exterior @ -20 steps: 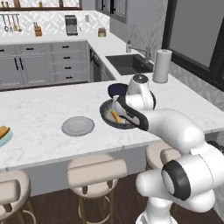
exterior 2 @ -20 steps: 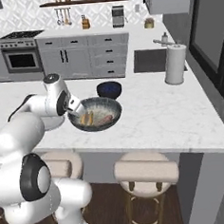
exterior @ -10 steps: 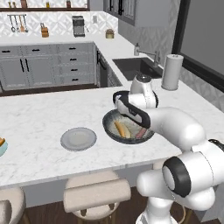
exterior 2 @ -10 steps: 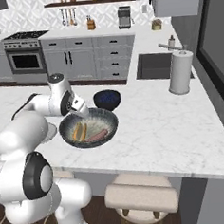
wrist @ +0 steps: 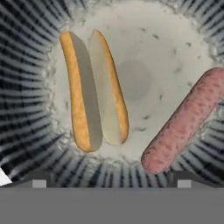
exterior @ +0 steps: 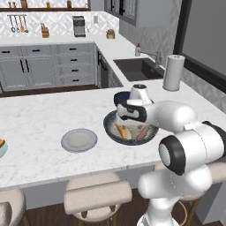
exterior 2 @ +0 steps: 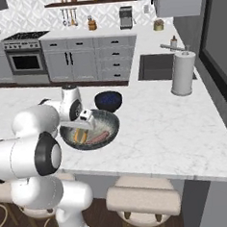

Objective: Place one bun and one sausage from the bowl on each plate.

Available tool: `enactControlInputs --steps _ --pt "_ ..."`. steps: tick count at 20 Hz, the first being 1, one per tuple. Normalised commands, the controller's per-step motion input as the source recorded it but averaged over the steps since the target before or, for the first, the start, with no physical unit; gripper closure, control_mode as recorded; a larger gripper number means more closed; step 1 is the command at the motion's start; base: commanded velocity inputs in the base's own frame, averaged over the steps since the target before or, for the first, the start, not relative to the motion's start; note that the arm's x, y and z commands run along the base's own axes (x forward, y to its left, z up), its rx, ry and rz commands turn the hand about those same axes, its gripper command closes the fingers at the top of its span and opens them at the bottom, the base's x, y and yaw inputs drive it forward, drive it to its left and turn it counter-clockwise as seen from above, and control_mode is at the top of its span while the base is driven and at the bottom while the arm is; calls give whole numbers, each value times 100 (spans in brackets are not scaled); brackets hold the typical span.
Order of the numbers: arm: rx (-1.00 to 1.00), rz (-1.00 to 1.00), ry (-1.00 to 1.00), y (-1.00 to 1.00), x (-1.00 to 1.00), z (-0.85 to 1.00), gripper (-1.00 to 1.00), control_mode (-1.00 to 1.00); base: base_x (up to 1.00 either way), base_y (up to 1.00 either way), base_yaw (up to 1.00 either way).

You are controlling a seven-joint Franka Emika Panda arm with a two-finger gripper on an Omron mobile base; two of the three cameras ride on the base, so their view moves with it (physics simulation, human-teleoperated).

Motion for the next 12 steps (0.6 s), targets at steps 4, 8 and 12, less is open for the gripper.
enactControlInputs --steps 4,8,12 --pt "-1 0 1 14 42 -43 -100 -100 0 0 0" --pt "3 0 -8 0 33 -48 -100 -100 0 0 0" --pt "1 0 -9 -2 8 -37 -100 -100 0 0 0"
